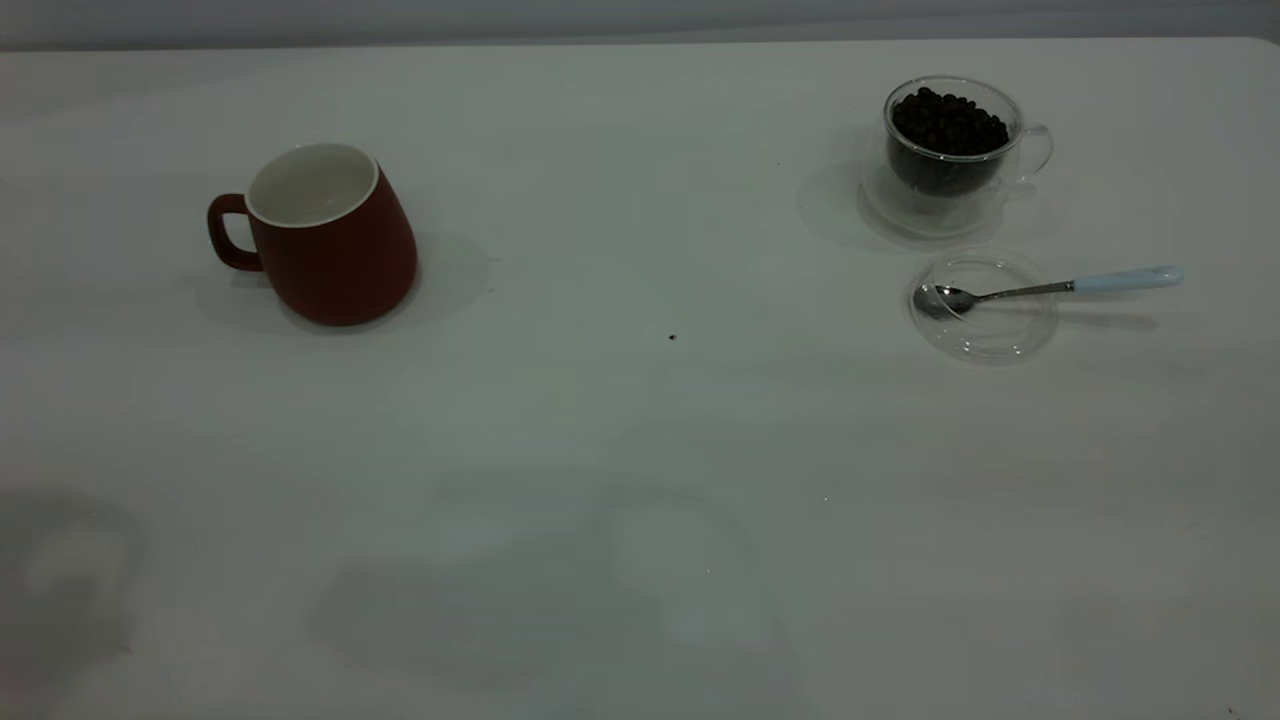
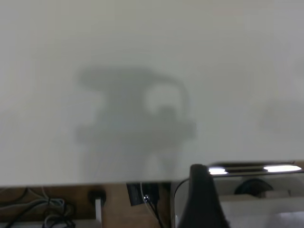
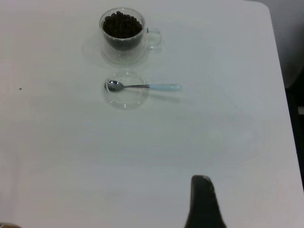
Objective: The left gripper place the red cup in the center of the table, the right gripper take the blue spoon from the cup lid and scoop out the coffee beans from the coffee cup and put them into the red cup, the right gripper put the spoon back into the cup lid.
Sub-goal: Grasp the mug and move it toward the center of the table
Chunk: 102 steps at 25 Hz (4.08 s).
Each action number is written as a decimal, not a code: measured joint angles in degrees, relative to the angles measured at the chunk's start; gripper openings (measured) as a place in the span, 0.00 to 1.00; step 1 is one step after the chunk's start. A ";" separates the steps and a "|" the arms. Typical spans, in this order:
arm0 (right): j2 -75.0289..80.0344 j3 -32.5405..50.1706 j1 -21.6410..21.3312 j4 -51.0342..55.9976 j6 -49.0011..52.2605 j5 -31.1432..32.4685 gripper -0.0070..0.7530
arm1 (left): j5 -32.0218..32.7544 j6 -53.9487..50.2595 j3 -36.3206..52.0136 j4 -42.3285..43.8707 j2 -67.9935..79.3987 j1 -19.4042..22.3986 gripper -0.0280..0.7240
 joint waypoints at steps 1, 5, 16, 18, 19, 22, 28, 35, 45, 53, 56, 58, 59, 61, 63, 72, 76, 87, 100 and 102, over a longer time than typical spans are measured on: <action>0.00 0.00 0.00 0.00 0.00 0.00 0.73 | -1.16 0.07 -1.93 0.00 3.01 0.00 0.82; 0.00 0.00 0.00 0.00 0.00 0.00 0.73 | -5.57 1.32 -10.23 0.00 13.61 0.00 0.82; 0.00 0.00 0.00 0.00 0.00 0.00 0.73 | -7.46 11.28 -25.40 0.38 33.26 0.00 0.82; 0.00 0.00 0.00 0.00 0.00 0.00 0.73 | -7.47 15.12 -25.51 1.46 34.26 0.00 0.82; 0.00 0.00 0.00 0.00 0.00 0.00 0.73 | -7.76 17.32 -25.56 2.07 34.65 0.00 0.82; 0.00 0.00 0.00 0.00 0.00 0.00 0.73 | -10.35 22.13 -25.81 2.59 35.76 0.00 0.82; 0.00 0.00 0.00 0.00 0.00 0.00 0.73 | -11.36 31.02 -27.08 3.87 42.63 0.00 0.82; 0.00 0.00 0.00 0.00 0.00 0.00 0.73 | -12.82 47.54 -27.64 6.39 50.05 -0.66 0.82; 0.00 0.00 0.00 0.00 0.00 0.00 0.73 | -14.88 53.85 -38.94 7.45 63.98 -4.22 0.82; 0.00 0.00 0.00 0.00 0.00 0.00 0.73 | -9.04 58.97 -49.12 7.37 70.54 -8.12 0.82; 0.00 0.00 0.00 0.00 0.00 0.00 0.73 | -8.75 61.99 -49.27 7.59 71.92 -8.75 0.82; 0.00 0.00 0.00 0.00 0.00 0.00 0.73 | -8.51 64.04 -49.27 7.54 72.76 -9.17 0.82; 0.00 0.00 0.00 0.00 0.00 0.00 0.73 | -8.50 64.94 -49.27 7.42 72.96 -9.36 0.82; 0.00 0.00 0.00 0.00 0.00 0.00 0.73 | -8.66 66.07 -49.27 6.58 73.07 -10.08 0.82; 0.00 0.00 0.00 0.00 0.00 0.00 0.73 | -9.32 66.72 -49.27 5.14 73.07 -10.88 0.82; 0.00 0.00 0.00 0.00 0.00 0.00 0.73 | -12.50 67.07 -49.27 1.59 73.07 -16.41 0.82; 0.00 0.00 0.00 0.00 0.00 0.00 0.73 | -15.93 67.23 -49.27 -1.16 73.07 -19.42 0.82; 0.00 0.00 0.00 0.00 0.00 0.00 0.73 | -19.46 67.27 -49.27 -6.79 73.07 -22.29 0.82; 0.00 0.00 0.00 0.00 0.00 0.00 0.73 | -22.37 67.33 -49.27 -11.34 73.07 -24.39 0.82; 0.00 0.00 0.00 0.00 -0.01 0.00 0.73 | -22.68 67.33 -49.27 -11.34 73.07 -24.57 0.82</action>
